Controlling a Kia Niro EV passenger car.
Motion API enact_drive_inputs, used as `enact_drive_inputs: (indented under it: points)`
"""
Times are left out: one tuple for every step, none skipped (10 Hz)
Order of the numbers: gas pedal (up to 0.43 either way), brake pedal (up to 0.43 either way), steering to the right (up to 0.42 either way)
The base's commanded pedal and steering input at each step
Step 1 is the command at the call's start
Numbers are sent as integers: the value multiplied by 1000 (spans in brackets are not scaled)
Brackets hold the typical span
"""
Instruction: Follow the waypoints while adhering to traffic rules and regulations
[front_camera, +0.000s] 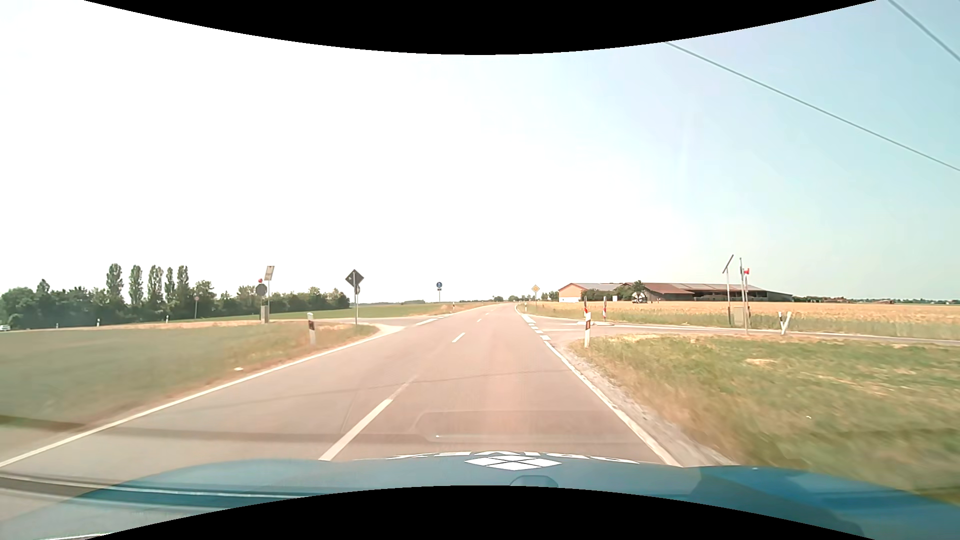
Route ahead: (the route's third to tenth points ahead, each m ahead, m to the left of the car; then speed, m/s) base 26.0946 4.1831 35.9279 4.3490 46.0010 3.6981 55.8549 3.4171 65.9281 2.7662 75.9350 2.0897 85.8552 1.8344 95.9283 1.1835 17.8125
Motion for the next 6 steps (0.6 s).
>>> enact_drive_inputs:
  points:
    - [177, 0, 2]
    - [189, 0, 1]
    - [189, 0, 2]
    - [189, 0, 2]
    - [189, 0, 2]
    - [189, 0, 2]
